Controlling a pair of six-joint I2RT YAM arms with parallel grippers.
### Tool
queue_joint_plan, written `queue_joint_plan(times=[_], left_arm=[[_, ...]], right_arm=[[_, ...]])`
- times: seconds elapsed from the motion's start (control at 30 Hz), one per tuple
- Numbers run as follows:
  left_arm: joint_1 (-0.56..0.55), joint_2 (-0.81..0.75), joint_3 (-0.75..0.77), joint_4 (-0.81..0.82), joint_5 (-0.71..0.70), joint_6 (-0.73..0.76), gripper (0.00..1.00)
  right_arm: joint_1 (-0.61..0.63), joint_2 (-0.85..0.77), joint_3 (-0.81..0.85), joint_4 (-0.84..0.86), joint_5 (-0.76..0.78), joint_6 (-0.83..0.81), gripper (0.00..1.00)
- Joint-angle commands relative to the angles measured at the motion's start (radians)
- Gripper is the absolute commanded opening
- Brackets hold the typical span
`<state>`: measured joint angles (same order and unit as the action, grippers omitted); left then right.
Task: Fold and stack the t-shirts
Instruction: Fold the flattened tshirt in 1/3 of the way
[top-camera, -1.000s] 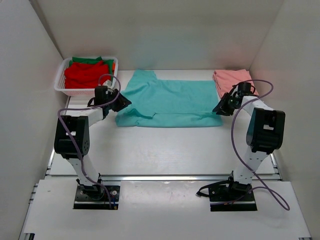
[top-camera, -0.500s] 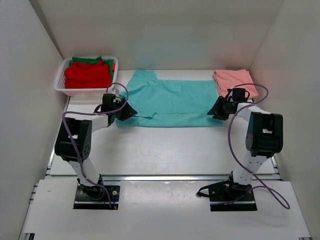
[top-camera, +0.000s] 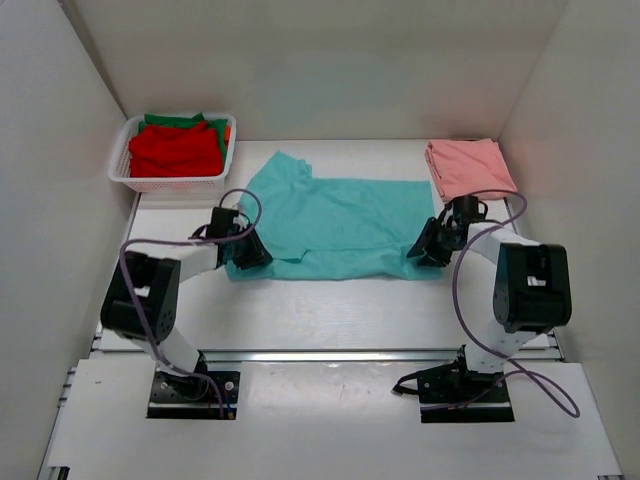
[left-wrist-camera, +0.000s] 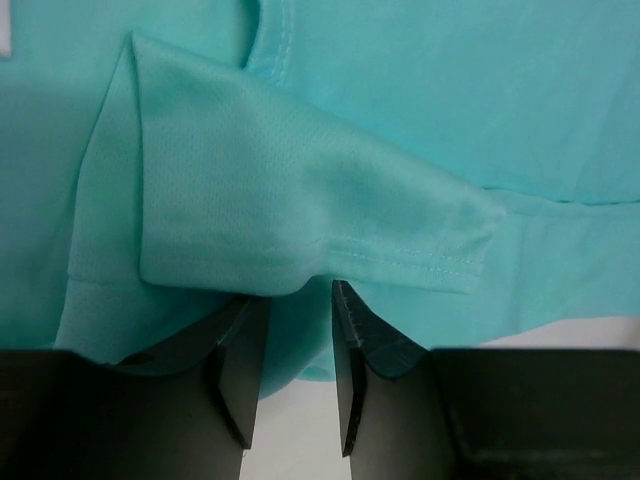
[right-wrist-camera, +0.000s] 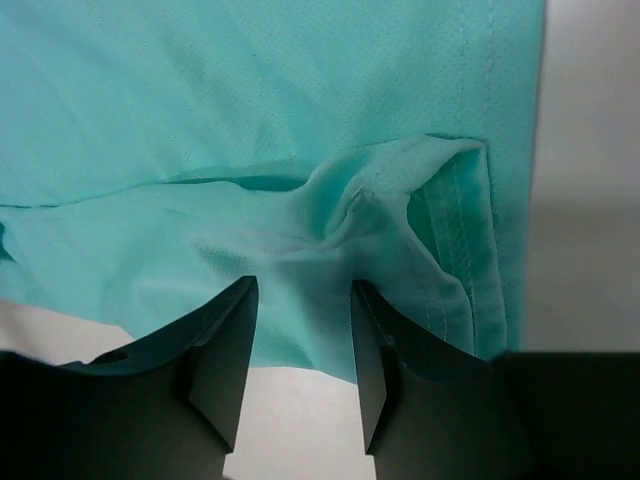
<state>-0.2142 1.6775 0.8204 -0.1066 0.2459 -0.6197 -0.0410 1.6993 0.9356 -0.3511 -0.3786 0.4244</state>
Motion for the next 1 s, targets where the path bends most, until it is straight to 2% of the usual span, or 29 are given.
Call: queue_joint_plan(times=[0.0, 0.13, 0.27, 0.33, 0.4, 0.47, 0.57, 0.7, 0.77, 0.8, 0.83, 0.9, 0.97], left_arm=[[-0.05, -0.129, -0.192, -0.157, -0.036, 0.029, 0.43], [-0.105, -0.355, -0.36, -0.162, -0.039, -0.009, 0.42], [-0.088, -0.658, -0.475, -0.273, -0.048, -0.034, 0.4], [-0.036, -0.803, -0.457, -0.385, -0.053, -0.031, 0.4], [-0.004, -0.96, -0.426, -0.441, -0.054, -0.035, 0.33], [0.007, -1.008, -0.371, -0.47, -0.045, -0.057, 0.29], [-0.04, -0.961, -0.261, -0.395, -0.001, -0.098, 0.3], [-0.085, -0.745, -0.159, -0.28, 0.004, -0.083, 0.3], [-0.051, -0.592, -0.074, -0.239, -0.016, -0.036, 0.32], [-0.042, -0.552, -0.051, -0.237, -0.032, -0.028, 0.35], [-0.021, -0.476, -0.009, -0.21, -0.042, -0.006, 0.44], [0.012, -0.365, 0.11, -0.183, -0.069, 0.031, 0.55], [0.015, -0.2, 0.231, -0.186, -0.134, 0.087, 0.61]], right_arm=[[0.027, -0.07, -0.124, -0.173, 0.072, -0.003, 0.4], [0.061, -0.22, -0.243, -0.225, 0.099, 0.026, 0.43], [0.085, -0.395, -0.294, -0.319, 0.151, 0.031, 0.5], [0.075, -0.49, -0.285, -0.379, 0.156, 0.011, 0.51], [0.043, -0.559, -0.255, -0.439, 0.156, -0.012, 0.5], [-0.003, -0.602, -0.204, -0.471, 0.147, -0.038, 0.5], [-0.02, -0.596, -0.086, -0.457, 0.133, -0.076, 0.55], [-0.019, -0.478, 0.008, -0.347, 0.142, -0.088, 0.59], [-0.037, -0.355, 0.078, -0.304, 0.126, -0.085, 0.61], [-0.043, -0.325, 0.095, -0.284, 0.127, -0.082, 0.63], [-0.045, -0.264, 0.133, -0.266, 0.132, -0.078, 0.64], [-0.043, -0.152, 0.207, -0.241, 0.145, -0.084, 0.66], [-0.049, -0.071, 0.302, -0.232, 0.156, -0.078, 0.67]])
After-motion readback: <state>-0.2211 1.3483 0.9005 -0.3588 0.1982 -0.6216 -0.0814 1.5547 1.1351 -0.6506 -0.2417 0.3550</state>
